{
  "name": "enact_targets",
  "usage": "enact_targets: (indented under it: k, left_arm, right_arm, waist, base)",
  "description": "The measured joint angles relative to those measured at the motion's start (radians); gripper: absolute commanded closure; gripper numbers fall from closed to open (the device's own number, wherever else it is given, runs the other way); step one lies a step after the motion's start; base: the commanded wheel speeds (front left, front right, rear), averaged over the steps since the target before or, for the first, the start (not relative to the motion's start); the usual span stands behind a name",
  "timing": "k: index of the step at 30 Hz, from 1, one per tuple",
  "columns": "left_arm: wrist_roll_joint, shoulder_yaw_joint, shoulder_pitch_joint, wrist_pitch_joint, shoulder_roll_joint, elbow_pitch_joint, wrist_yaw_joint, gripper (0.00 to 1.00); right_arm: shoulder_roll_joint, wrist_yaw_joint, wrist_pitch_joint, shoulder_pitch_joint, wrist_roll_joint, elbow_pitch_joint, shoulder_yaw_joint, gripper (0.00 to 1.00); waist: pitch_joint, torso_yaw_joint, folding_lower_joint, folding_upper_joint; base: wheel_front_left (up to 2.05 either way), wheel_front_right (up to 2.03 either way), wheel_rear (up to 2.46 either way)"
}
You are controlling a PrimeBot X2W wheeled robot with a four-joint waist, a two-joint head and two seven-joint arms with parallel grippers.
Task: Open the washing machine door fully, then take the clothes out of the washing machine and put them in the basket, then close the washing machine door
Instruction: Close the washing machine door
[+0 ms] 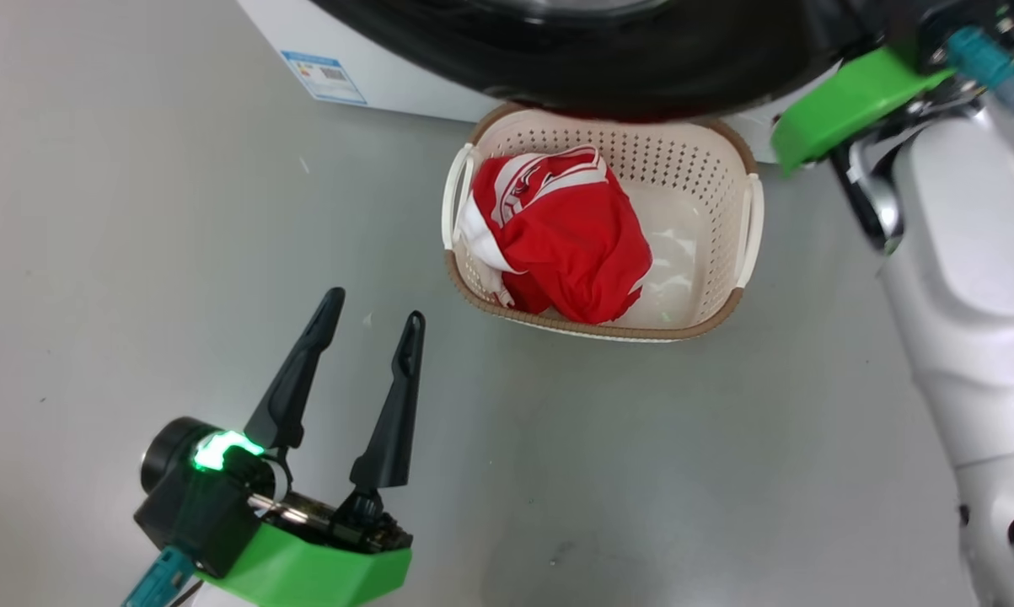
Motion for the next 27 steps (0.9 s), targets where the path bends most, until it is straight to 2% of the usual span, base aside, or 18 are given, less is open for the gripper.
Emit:
enact_targets:
  k: [15,27]
  left_arm:
    - [-0.007,-0.026,-0.042,0.0,-0.001,0.002,0.0,0.0]
    - [-0.007,-0.023,-0.043,0.0,-0.002,0.026,0.0,0.0]
  right_arm:
    - [-0.015,0.004,-0.004,-0.156,-0.085,0.086,-0.142,1.0]
    - [0.003,0.002,-0.004,-0.145,-0.1,0.085,-0.158,1.0]
  waist:
    - [0.061,0.023,0.0,0.0]
    - [0.041,0.009,0.0,0.0]
  base:
    - [0.0,0.0,0.0]
    - [0.0,0.0,0.0]
